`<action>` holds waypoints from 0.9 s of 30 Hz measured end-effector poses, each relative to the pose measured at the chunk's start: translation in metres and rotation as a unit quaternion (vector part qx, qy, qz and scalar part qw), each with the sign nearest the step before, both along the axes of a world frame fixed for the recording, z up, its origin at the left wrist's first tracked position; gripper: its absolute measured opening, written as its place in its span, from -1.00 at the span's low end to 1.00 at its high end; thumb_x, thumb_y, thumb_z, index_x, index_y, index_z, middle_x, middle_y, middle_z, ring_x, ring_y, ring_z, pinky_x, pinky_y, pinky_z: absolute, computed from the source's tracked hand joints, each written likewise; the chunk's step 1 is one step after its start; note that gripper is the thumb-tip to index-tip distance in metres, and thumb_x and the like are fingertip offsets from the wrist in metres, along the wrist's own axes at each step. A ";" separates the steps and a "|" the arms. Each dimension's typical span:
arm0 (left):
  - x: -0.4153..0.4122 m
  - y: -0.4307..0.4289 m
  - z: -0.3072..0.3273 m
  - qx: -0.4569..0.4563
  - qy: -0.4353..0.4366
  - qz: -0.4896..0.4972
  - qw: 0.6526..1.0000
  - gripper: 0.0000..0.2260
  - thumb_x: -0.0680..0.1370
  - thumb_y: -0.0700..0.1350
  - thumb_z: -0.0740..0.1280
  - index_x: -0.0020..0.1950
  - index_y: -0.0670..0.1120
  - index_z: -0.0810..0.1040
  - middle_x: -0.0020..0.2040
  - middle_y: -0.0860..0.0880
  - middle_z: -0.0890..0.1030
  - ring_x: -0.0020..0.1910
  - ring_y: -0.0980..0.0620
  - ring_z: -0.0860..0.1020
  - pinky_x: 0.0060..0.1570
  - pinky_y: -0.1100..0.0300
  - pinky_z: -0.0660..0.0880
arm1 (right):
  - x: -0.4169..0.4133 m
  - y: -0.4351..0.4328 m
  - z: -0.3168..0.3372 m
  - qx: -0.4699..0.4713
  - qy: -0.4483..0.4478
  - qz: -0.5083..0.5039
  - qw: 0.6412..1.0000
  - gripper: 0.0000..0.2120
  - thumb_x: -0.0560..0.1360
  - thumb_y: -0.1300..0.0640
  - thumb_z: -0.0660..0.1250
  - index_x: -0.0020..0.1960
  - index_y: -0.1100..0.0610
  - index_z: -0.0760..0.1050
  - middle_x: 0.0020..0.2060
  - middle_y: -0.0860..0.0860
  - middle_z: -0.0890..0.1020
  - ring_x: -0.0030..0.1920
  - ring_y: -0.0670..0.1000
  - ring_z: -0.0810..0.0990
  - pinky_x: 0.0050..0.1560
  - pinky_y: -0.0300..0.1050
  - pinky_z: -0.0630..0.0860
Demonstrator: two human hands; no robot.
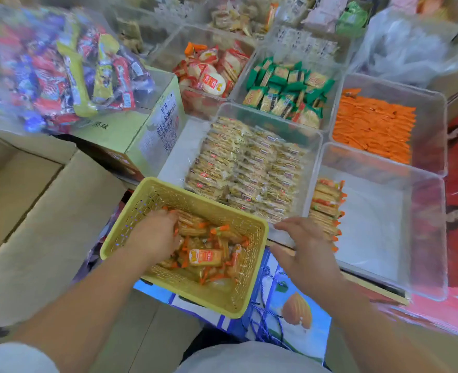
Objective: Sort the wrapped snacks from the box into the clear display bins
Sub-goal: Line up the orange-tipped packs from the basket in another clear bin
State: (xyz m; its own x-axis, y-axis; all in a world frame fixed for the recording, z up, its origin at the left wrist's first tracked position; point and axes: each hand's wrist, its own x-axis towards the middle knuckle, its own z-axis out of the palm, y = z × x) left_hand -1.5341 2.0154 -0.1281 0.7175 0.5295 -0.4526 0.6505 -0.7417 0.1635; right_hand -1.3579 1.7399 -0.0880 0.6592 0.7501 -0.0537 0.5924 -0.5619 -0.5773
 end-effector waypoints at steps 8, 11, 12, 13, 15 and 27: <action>0.005 0.010 -0.013 -0.018 0.136 -0.062 0.989 -0.60 0.57 -0.11 0.35 0.40 -0.10 0.41 0.39 -0.17 0.43 0.32 -0.19 0.48 0.29 -0.08 0.50 | -0.063 0.032 -0.012 -0.147 -0.113 0.170 0.968 -0.65 0.53 -0.18 0.32 0.25 -0.08 0.58 0.39 -0.02 0.48 0.52 0.15 0.26 0.50 0.19 0.18; 0.004 0.010 -0.013 -0.022 0.154 -0.076 0.985 -0.64 0.55 -0.14 0.34 0.35 -0.07 0.44 0.28 -0.13 0.53 0.19 -0.15 0.57 0.15 -0.02 0.56 | -0.067 0.033 -0.020 -0.218 -0.126 0.183 0.950 -0.62 0.60 -0.17 0.17 0.33 -0.08 0.52 0.42 -0.05 0.45 0.60 0.15 0.07 0.53 0.27 -0.25; 0.004 0.009 -0.011 -0.024 0.169 -0.088 0.981 -0.69 0.55 -0.14 0.34 0.30 -0.07 0.46 0.20 -0.11 0.57 0.12 -0.13 0.59 0.11 0.00 0.58 | -0.067 0.034 -0.020 -0.231 -0.134 0.184 0.946 -0.61 0.61 -0.17 0.14 0.34 -0.08 0.51 0.43 -0.05 0.45 0.61 0.15 0.02 0.51 0.30 -0.33; 0.005 0.008 -0.009 -0.023 0.178 -0.101 0.979 -0.77 0.55 -0.15 0.35 0.20 -0.07 0.49 0.11 -0.08 0.58 0.05 -0.10 0.59 0.07 0.01 0.59 | -0.066 0.036 -0.019 -0.237 -0.151 0.194 0.940 -0.61 0.60 -0.16 0.14 0.33 -0.07 0.53 0.42 -0.03 0.46 0.62 0.17 0.03 0.51 0.35 -0.32; 0.004 0.009 -0.003 -0.016 0.180 -0.116 0.977 -0.93 0.55 -0.17 0.36 -0.03 -0.07 0.47 -0.07 -0.05 0.53 -0.10 -0.08 0.55 -0.06 0.05 0.58 | -0.065 0.042 -0.015 -0.230 -0.198 0.228 0.925 -0.67 0.56 -0.10 0.24 0.25 -0.02 0.59 0.38 0.01 0.51 0.60 0.21 0.11 0.52 0.40 -0.17; -0.076 -0.017 0.033 -0.156 -0.267 0.152 0.939 -0.81 0.49 -0.14 0.54 0.05 0.01 0.64 -0.08 0.06 0.62 -0.06 0.00 0.56 -0.06 0.07 0.50 | -0.077 0.118 -0.042 -0.422 -0.005 0.323 0.847 -0.55 0.65 0.05 0.15 0.53 -0.02 0.34 0.60 0.18 0.09 0.56 0.27 0.13 0.49 0.25 0.22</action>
State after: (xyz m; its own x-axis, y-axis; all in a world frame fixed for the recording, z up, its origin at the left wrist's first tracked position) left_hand -1.6101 1.9988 -0.0949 0.7236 0.6479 -0.2381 0.5875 -0.3971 0.7051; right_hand -1.4351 1.8577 -0.1300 0.1301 0.6509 -0.7479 0.9360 -0.3295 -0.1240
